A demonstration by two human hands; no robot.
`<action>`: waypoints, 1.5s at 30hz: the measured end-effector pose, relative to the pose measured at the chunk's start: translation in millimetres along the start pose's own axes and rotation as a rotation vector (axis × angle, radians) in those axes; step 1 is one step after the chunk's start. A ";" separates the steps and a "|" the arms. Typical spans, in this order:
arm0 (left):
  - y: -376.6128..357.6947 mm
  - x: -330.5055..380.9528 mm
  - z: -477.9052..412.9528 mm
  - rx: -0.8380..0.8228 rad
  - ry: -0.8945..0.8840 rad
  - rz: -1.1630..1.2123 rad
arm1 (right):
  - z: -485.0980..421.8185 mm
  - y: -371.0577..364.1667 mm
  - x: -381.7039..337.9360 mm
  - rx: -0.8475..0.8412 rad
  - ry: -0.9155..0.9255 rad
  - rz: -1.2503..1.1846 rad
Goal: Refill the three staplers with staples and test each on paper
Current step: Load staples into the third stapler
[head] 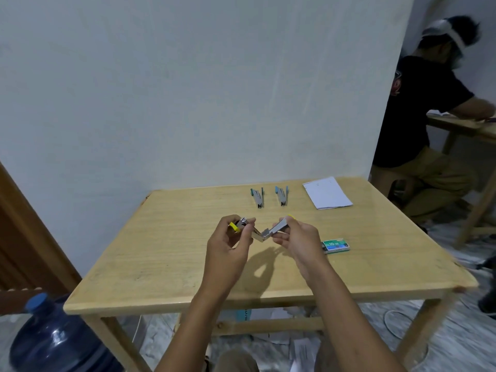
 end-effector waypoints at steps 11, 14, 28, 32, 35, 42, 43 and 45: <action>-3.1 -2.5 2.2 0.127 0.134 0.229 | -14.2 -7.3 20.4 -0.005 -0.154 0.068; -3.5 -0.5 0.2 0.139 0.126 0.208 | -16.2 -11.6 20.2 -0.008 -0.048 0.527; -10.9 -3.6 -7.6 0.096 0.253 0.340 | 14.0 -32.6 -40.0 -0.374 0.643 0.517; -11.3 0.0 -9.4 0.064 0.255 0.323 | 12.2 -35.1 -40.4 -0.384 0.635 0.537; -11.7 1.7 -10.1 0.038 0.255 0.311 | 11.8 -37.4 -38.1 -0.421 0.601 0.559; -14.0 5.7 -9.5 0.078 0.218 0.326 | 14.9 -44.6 -37.2 -0.407 0.645 0.662; -14.7 6.0 -9.0 0.083 0.212 0.325 | 15.2 -44.8 -36.7 -0.400 0.631 0.658; -16.0 6.7 -6.8 0.084 0.209 0.343 | 11.6 -41.0 -36.5 -0.347 0.604 0.622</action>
Point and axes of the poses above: each hand's wrist, its own z-axis away from the middle knuckle, its own y-axis out of the back of the hand, x = y × z, the point moved 5 cm from there along -z, towards the middle knuckle, and after that the axes turned 4 degrees about z, right-handed, at the moved point
